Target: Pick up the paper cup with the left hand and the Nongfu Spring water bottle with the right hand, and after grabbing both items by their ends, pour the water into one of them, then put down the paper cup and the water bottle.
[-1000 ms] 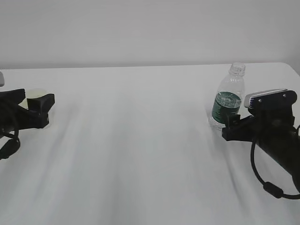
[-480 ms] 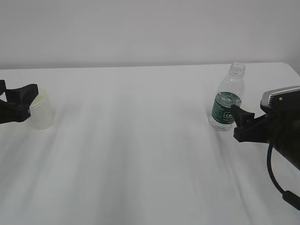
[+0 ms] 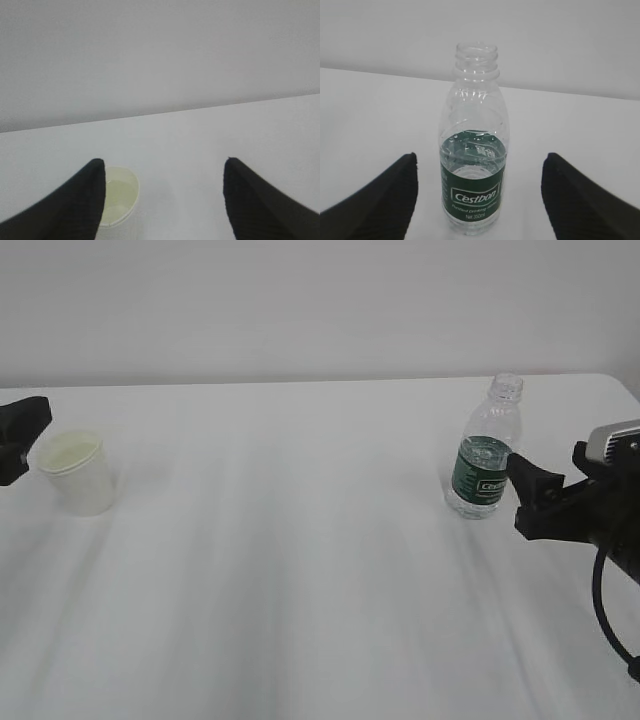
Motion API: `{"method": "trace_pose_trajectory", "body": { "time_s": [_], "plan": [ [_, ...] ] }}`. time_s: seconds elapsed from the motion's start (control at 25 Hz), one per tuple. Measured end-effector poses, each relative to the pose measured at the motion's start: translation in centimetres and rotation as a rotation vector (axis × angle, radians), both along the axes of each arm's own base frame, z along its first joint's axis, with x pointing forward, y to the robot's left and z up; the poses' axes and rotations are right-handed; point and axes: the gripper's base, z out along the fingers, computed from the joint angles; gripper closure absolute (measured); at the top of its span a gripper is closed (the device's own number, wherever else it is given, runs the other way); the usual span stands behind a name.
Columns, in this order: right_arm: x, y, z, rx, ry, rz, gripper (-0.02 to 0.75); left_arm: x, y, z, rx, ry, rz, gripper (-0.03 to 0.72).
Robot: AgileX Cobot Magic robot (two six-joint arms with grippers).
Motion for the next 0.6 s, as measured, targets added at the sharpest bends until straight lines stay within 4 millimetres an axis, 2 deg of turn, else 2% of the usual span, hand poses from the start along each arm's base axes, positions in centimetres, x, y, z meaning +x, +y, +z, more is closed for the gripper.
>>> {"method": "trace_pose_trajectory", "body": {
  "time_s": [0.6],
  "plan": [
    [-1.0, -0.2, 3.4, 0.025, -0.059, 0.001, 0.150, -2.2, 0.5, 2.3, -0.035, -0.015, 0.004, 0.166]
  ]
}}
